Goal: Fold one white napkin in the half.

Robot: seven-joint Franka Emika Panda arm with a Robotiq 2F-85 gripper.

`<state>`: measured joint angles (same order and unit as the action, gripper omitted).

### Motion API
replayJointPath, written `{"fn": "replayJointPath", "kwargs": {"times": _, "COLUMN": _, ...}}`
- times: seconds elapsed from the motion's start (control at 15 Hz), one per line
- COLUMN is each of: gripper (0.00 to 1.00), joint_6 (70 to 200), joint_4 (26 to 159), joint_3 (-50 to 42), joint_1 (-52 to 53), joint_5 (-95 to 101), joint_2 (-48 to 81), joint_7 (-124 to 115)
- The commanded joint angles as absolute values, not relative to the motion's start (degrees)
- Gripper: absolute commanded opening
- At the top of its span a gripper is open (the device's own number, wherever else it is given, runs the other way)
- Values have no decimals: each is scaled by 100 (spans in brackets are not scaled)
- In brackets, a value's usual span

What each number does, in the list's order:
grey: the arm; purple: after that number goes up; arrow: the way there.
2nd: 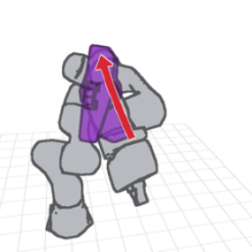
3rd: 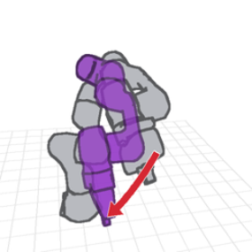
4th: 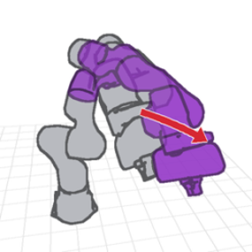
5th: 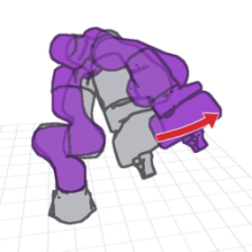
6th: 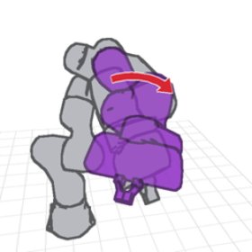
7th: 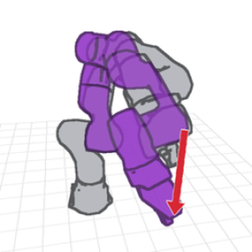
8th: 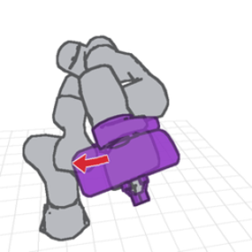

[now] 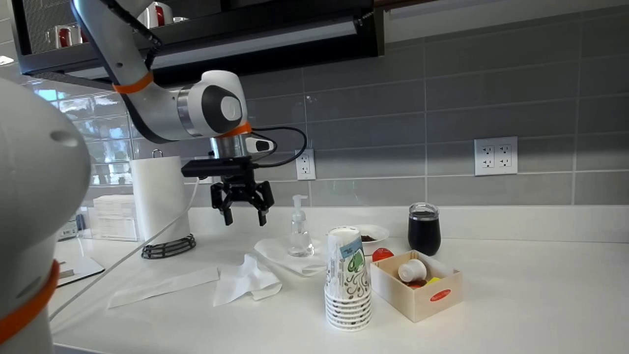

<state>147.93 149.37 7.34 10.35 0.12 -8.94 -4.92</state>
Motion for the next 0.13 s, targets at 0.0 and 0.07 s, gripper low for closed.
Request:
{"fn": "replayJointPath", "kwargs": {"times": 0.0, "gripper": 100, "joint_6": 14681, "joint_4": 15054, "joint_3": 730, "joint_1": 1008, "joint_5": -180, "joint_2": -1128, "joint_7": -194}}
{"fn": "replayJointPath", "kwargs": {"times": 0.07, "gripper": 100, "joint_6": 14679, "joint_4": 15056, "joint_3": 734, "joint_1": 1003, "joint_5": -174, "joint_2": -1130, "joint_7": -188}}
